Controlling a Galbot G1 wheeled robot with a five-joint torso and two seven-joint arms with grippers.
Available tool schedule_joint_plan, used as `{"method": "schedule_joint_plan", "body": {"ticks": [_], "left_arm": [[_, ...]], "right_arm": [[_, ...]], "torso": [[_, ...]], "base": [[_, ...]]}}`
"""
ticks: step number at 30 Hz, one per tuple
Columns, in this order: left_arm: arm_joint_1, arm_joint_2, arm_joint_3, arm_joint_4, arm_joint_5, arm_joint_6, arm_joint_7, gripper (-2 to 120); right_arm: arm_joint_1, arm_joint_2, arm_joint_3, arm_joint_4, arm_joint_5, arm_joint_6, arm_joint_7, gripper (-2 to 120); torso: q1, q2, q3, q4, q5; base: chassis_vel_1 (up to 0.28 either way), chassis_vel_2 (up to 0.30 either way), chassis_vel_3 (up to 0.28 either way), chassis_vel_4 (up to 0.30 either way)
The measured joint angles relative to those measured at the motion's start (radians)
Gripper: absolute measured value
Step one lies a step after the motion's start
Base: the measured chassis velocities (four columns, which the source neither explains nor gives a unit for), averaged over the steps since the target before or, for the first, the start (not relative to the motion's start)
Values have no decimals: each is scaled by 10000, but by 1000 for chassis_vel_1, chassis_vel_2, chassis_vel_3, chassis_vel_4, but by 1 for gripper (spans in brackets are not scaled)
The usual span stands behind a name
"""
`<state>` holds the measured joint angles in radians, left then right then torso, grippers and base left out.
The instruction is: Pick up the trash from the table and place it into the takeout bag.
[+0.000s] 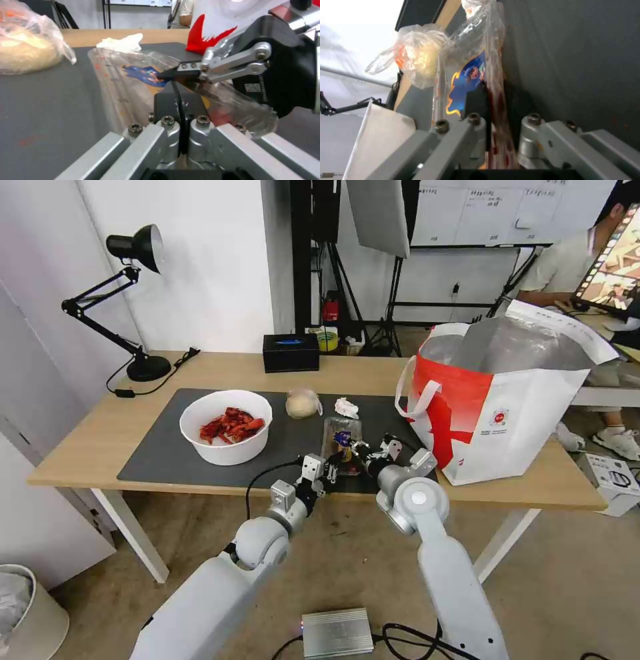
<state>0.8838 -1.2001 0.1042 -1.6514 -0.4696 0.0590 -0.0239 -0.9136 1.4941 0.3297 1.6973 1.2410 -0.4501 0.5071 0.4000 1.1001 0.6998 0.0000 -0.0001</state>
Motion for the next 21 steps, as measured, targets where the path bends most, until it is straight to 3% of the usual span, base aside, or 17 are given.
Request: {"method": "schedule_joint_plan", "body": {"ticks": [2,6,21], "left_arm": [[50,8,-43,-38,-48,-22,-16,0],[99,30,-75,-144,-162,-26,-82,3],[1120,611,-1517,-1576,-987,47,-416,61]], "right_arm": [[-18,26,8,-19,-48,16,-3,2],[-19,102,14,-40,-198,29,-4,1],[-322,-32,-326,404,-1172,490,-262,1]], "torso": [[-1,0,0,1,1],[-1,0,0,-1,0],[1,-3,4,1,1]], "base": [[0,0,0,0],[0,0,0,0],[0,0,0,0]]}}
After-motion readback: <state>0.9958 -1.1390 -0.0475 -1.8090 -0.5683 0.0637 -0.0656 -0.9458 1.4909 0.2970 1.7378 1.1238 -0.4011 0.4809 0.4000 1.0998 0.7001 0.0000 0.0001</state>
